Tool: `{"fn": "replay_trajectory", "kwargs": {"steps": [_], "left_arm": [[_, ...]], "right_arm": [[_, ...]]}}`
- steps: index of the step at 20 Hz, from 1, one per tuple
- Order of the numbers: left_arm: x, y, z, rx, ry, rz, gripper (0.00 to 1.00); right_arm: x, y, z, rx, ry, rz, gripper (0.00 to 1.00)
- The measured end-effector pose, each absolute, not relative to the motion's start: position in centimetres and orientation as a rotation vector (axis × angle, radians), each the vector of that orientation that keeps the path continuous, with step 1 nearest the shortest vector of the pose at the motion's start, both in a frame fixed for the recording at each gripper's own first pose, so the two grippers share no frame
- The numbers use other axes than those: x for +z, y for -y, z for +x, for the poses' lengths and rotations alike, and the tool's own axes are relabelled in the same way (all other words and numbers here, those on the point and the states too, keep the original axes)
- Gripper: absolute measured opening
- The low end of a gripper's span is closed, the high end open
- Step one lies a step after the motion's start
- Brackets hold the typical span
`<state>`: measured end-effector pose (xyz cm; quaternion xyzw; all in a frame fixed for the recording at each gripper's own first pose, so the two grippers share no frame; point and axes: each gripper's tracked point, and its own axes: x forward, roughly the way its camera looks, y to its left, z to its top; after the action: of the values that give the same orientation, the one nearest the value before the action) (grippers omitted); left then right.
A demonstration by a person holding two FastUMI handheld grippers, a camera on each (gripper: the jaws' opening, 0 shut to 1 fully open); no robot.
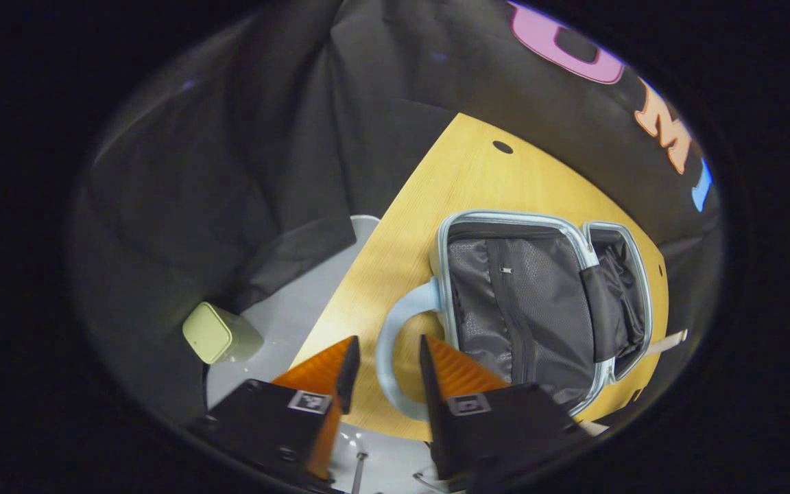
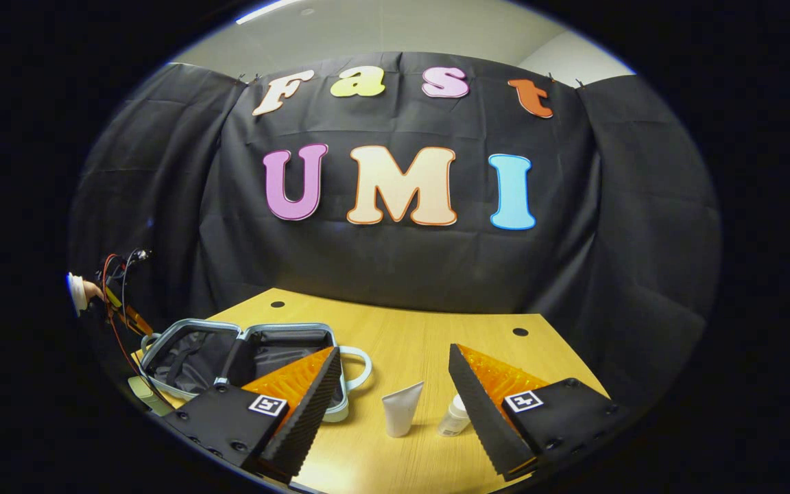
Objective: First open the suitcase, pack the skin care products into it, and then close the suitcase.
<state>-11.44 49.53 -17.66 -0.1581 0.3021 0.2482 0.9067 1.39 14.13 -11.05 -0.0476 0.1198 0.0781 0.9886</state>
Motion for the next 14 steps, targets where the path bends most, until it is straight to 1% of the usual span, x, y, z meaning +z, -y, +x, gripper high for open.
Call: {"fn": "replay_trajectory", "kwargs": {"steps": [2,3,4,5,6,7,9,10,11,13,14], "left_arm": [[-17.0,-49.3,-12.1,0.533,-0.599,-0.307,0.69],[-16.3,-49.2,-12.4,0.556,-0.576,-0.288,0.71],[-15.4,-49.0,-12.6,0.574,-0.55,-0.261,0.8],[-14.2,-48.9,-12.8,0.598,-0.519,-0.227,0.78],[-12.9,-48.4,-13.0,0.61,-0.491,-0.19,0.84],[-11.6,-47.4,-13.3,0.617,-0.467,-0.152,0.82],[-8.6,-44.8,-13.2,0.609,-0.413,-0.072,0.85],[-7.0,-43.3,-12.8,0.603,-0.375,-0.036,0.89],[-5.8,-41.1,-12.6,0.593,-0.357,-0.018,0.87],[-4.1,-35.7,-11.0,0.523,-0.307,-0.005,0.95],[-3.4,-32.7,-9.7,0.478,-0.282,-0.006,0.98]], "right_arm": [[-11.6,-14.3,1.2,0.168,-0.252,-0.089,0.99],[-11.8,-14.2,1.1,0.173,-0.255,-0.088,0.99],[-12.1,-14.0,1.1,0.174,-0.258,-0.09,0.99],[-12.1,-13.8,1.0,0.175,-0.26,-0.093,0.99],[-12.1,-13.3,1.0,0.176,-0.26,-0.096,0.99],[-12.2,-12.7,1.1,0.174,-0.262,-0.098,0.99],[-12.2,-11.4,1.2,0.168,-0.263,-0.097,1.0],[-12.3,-10.7,1.2,0.165,-0.265,-0.094,0.99],[-12.3,-9.9,1.2,0.163,-0.267,-0.092,0.99],[-12.6,-8.4,1.5,0.166,-0.278,-0.094,0.99],[-13.0,-7.7,1.5,0.17,-0.287,-0.101,0.96]]}}
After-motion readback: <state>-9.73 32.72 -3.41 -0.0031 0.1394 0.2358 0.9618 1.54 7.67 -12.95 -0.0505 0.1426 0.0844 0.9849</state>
